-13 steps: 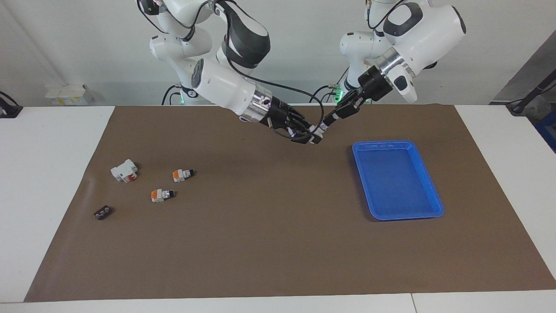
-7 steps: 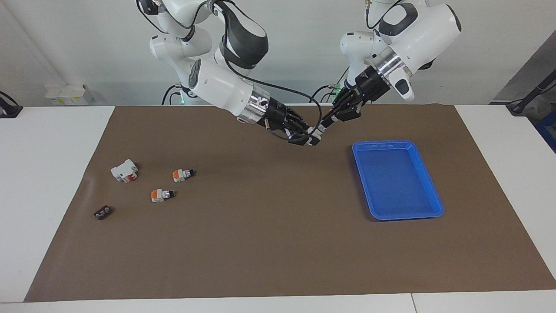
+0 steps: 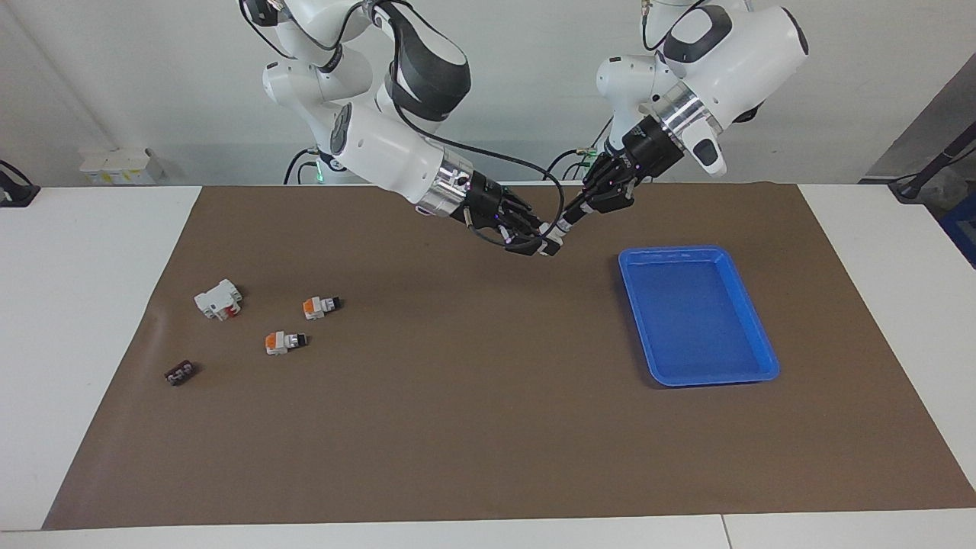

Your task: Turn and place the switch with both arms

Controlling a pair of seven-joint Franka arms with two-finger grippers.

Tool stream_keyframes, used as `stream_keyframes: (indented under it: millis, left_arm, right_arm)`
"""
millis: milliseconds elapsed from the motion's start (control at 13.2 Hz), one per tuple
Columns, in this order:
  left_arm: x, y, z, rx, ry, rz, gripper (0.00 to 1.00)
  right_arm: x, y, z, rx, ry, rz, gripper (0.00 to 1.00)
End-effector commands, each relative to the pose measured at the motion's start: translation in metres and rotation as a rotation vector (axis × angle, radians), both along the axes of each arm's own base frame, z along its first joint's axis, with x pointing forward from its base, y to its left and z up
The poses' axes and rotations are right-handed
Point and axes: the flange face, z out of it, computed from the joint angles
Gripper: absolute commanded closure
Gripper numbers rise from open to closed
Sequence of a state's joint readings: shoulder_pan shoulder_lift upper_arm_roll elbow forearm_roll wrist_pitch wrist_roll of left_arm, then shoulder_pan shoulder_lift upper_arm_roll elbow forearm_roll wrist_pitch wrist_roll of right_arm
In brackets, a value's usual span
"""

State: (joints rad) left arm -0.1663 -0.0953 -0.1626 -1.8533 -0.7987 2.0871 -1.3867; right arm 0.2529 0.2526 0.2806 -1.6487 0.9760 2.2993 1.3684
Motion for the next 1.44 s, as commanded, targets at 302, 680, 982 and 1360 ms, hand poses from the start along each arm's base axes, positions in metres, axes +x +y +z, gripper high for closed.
stream_keyframes:
  millis: [302,680,982,1360]
  left_arm:
    - [-0.023,-0.013,0.003,-0.017,-0.012,-0.06,1.0]
    - [-0.029,0.035,-0.034,0.238,-0.151,-0.236,1.0]
    - [-0.054,0.09,-0.089,0.458,-0.216,-0.711,1.0]
    - [-0.06,0.163,-0.143,0.603,-0.241,-1.202,1.0]
  right_arm:
    - [-0.002,-0.029,0.032,-0.055,-0.095,-0.045,0.0]
    - [0.002,-0.06,0.051,-0.164,-0.203,-0.035,0.0]
    - [0.009,-0.105,0.059,-0.428,-0.394,0.137,0.0]
    - [-0.008,-0.132,0.047,-0.889,-0.497,0.598,0.0]
